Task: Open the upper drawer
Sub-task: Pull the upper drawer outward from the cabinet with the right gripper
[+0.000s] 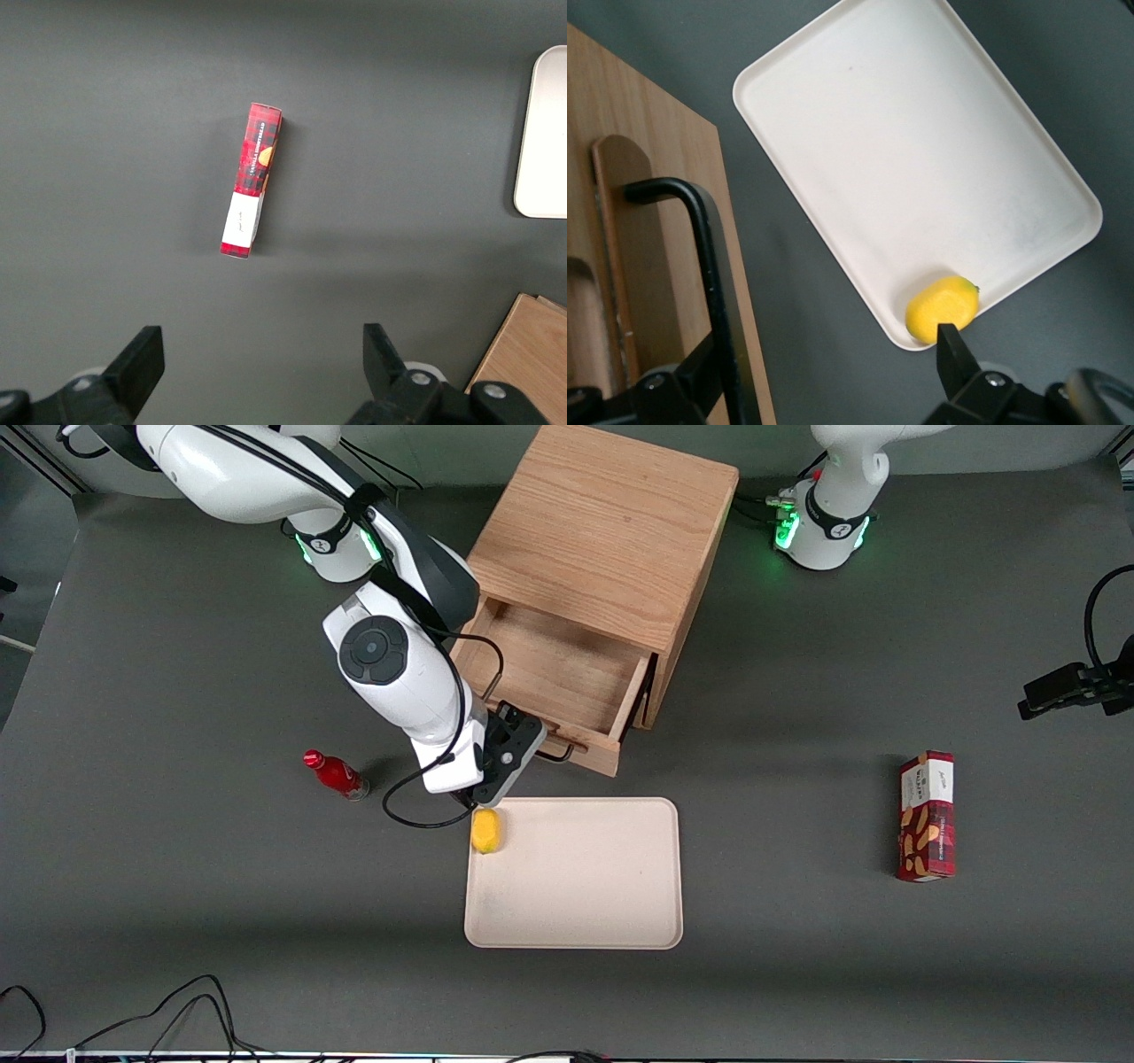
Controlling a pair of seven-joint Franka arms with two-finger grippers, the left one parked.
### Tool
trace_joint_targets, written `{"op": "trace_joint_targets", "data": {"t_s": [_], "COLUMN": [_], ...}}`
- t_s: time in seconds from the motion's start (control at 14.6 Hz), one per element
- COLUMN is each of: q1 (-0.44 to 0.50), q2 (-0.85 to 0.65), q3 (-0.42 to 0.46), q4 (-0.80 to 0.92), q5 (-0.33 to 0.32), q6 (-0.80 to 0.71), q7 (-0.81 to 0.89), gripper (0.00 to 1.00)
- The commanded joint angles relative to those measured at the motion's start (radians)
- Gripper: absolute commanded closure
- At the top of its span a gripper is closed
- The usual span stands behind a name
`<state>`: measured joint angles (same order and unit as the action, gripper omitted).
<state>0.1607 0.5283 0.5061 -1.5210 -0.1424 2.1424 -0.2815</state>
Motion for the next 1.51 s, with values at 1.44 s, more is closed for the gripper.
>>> {"op": "trace_joint_targets", "data": {"t_s": [1.44], "q1": [0.0], "q2": [0.108], "q3": [-0.081], "q4": [0.191], "q5": [-0.08], "q6": [-0.012], "q7": [0.018], "gripper": [0.0]}}
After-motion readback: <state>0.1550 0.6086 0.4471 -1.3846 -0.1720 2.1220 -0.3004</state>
